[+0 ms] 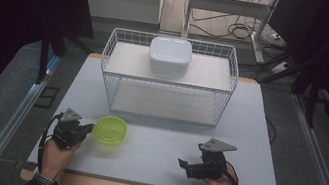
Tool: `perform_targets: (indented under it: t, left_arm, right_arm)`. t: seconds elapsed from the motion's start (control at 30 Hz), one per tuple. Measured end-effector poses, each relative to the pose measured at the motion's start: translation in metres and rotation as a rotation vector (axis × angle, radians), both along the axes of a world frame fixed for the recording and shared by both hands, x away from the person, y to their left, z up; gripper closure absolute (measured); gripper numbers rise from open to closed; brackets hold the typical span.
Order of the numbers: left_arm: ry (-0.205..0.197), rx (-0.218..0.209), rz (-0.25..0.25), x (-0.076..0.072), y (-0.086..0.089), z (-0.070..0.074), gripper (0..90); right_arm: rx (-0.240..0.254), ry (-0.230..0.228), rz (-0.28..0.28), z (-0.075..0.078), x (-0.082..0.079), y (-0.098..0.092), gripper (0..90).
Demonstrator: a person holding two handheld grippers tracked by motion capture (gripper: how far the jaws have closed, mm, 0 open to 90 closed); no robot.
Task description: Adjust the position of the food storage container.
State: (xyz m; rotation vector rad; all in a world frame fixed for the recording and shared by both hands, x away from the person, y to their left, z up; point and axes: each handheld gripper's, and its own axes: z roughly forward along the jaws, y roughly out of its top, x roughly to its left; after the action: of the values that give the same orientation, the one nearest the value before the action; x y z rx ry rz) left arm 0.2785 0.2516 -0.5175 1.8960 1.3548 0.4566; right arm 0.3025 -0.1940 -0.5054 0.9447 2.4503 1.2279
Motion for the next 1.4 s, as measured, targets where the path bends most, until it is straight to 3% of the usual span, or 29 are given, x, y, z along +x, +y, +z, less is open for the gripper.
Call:
perform_targets:
  t: [0.27, 0.47, 0.8, 1.4]
  left_arm:
    - [0.066, -0.025, -0.068, 0.004, -0.006, -0.010, 89.8]
    - [0.078, -0.034, -0.101, 0.005, -0.011, -0.012, 89.8]
    - [0.080, -0.065, -0.162, 0.013, -0.032, -0.015, 89.8]
    - [0.071, -0.037, -0.300, 0.013, -0.086, -0.018, 89.7]
  right_arm:
    - [-0.008, 0.003, 0.007, -0.001, 0.000, 0.001, 6.4]
    - [-0.009, 0.002, 0.007, -0.001, 0.000, 0.001, 6.4]
    - [-0.017, 0.005, 0.012, -0.002, 0.000, 0.003, 6.4]
    - [-0.025, 0.008, 0.019, -0.004, 0.000, 0.005, 6.4]
